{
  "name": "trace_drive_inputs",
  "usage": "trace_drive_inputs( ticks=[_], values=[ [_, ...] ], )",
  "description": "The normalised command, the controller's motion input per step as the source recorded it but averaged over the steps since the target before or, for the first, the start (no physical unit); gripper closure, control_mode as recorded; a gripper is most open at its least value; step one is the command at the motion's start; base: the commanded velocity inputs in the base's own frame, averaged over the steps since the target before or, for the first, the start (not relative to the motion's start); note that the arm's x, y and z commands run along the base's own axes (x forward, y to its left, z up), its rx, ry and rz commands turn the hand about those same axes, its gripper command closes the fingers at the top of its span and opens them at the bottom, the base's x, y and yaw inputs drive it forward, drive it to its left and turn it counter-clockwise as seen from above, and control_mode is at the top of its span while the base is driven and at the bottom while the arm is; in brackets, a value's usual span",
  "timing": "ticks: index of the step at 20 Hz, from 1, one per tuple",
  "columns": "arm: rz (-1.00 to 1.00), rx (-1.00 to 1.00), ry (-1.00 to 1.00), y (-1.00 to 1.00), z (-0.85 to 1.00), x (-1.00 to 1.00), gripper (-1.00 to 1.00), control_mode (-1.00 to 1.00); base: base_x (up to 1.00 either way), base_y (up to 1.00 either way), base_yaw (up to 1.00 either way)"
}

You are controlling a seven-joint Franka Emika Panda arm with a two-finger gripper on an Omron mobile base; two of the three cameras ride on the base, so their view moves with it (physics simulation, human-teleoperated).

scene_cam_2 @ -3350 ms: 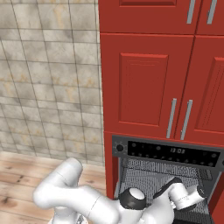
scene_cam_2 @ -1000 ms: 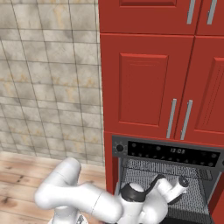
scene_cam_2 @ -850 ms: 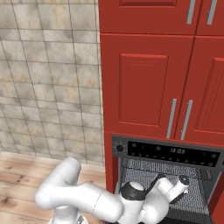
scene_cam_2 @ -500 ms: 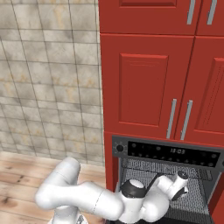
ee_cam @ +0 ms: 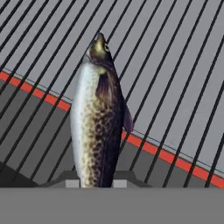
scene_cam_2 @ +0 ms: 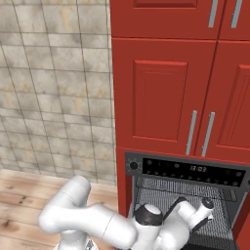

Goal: Take the fish from the oven and place it on the plate on the counter.

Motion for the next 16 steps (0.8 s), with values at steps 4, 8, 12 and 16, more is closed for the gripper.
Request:
trace_drive_inputs(
  ticks=[4, 8, 12, 16],
  values=[
    [0.0, 0.33, -0.28, -0.81, -0.01, -1.0, 1.0, -1.0, 0.0, 0.0, 0.0],
    [0.0, 0.36, -0.36, -0.47, 0.66, -1.0, 1.0, -1.0, 0.0, 0.0, 0.0],
    [0.0, 0.33, -0.45, -0.14, 1.0, -1.0, 1.0, -1.0, 0.0, 0.0, 0.0],
    [-0.01, 0.3, -0.52, 0.14, 1.0, -0.95, 1.0, -1.0, 0.0, 0.0, 0.0]
  ],
)
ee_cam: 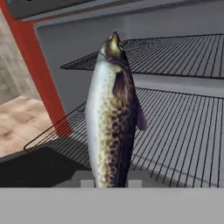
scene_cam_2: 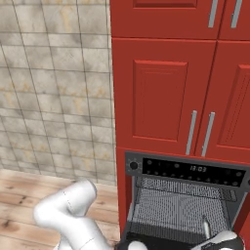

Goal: Take the fish from the oven and place it on the plate on the counter.

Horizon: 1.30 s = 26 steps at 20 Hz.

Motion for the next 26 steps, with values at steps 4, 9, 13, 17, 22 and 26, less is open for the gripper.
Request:
trace_drive_inputs(
  ticks=[4, 9, 13, 17, 22, 26],
  values=[
    [-0.04, 0.32, -0.6, 0.57, 0.99, -0.73, 1.0, -1.0, 0.0, 0.0, 0.0],
    [-0.08, 0.23, -0.58, 1.0, 0.99, -0.22, 1.0, -1.0, 0.0, 0.0, 0.0],
    [-0.11, 0.08, -0.39, 1.0, 1.0, 0.0, 1.0, -1.0, 0.0, 0.0, 0.0],
    [-0.09, 0.0, -0.16, 1.0, 1.0, 0.0, 1.0, -1.0, 0.0, 0.0, 0.0],
    [-0.03, 0.0, -0.17, 1.0, 1.0, -0.26, 1.0, -1.0, 0.0, 0.0, 0.0],
    [-0.03, 0.0, -0.2, 0.97, 1.0, -0.43, 1.0, -1.0, 0.0, 0.0, 0.0]
  ],
)
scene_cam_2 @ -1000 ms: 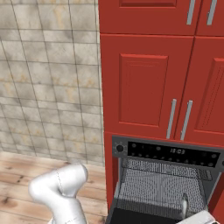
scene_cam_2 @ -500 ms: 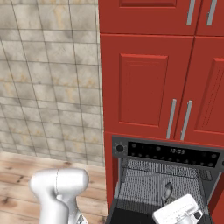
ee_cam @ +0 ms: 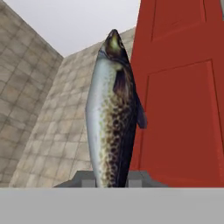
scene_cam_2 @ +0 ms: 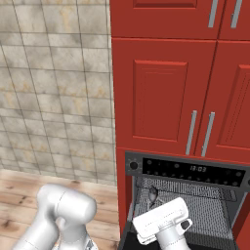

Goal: Take the fish from the oven and place it on the plate on the counter.

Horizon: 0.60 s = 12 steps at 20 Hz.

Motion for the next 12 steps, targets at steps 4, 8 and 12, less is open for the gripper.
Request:
trace_drive_inputs(
  ticks=[4, 8, 12],
  values=[
    [-0.02, -0.01, -0.07, 0.72, 1.0, -0.4, 1.0, -1.0, 0.0, 0.0, 0.0],
    [-0.05, -0.03, 0.08, 0.33, 1.0, -0.04, 1.0, -1.0, 0.0, 0.0, 0.0],
    [-0.05, -0.09, 0.12, 0.72, 1.0, 0.0, 1.0, -1.0, 0.0, 0.0, 0.0]
  ],
)
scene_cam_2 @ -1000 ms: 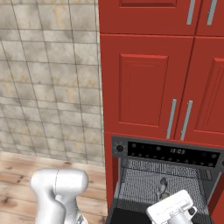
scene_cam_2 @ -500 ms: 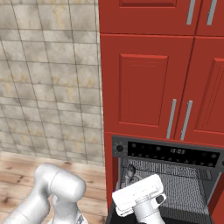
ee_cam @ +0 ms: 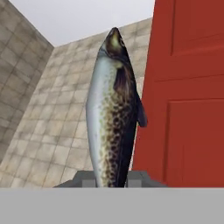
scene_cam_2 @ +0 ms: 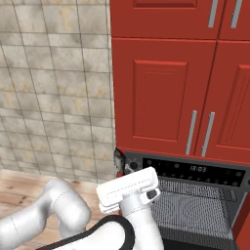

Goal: Take the fish from the oven and place it on the plate on the counter.

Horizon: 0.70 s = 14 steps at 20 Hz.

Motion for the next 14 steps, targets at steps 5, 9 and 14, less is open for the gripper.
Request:
trace_drive_inputs(
  ticks=[5, 9, 14],
  values=[
    [-0.06, -0.17, 0.12, 0.94, 0.98, -0.13, 1.0, -1.0, 0.0, 0.0, 0.0],
    [-0.14, -0.13, 0.05, 0.42, 0.82, -0.51, 1.0, -1.0, 0.0, 0.0, 0.0],
    [-0.25, -0.05, 0.15, 0.22, 0.38, -0.13, 1.0, -1.0, 0.0, 0.0, 0.0]
  ],
)
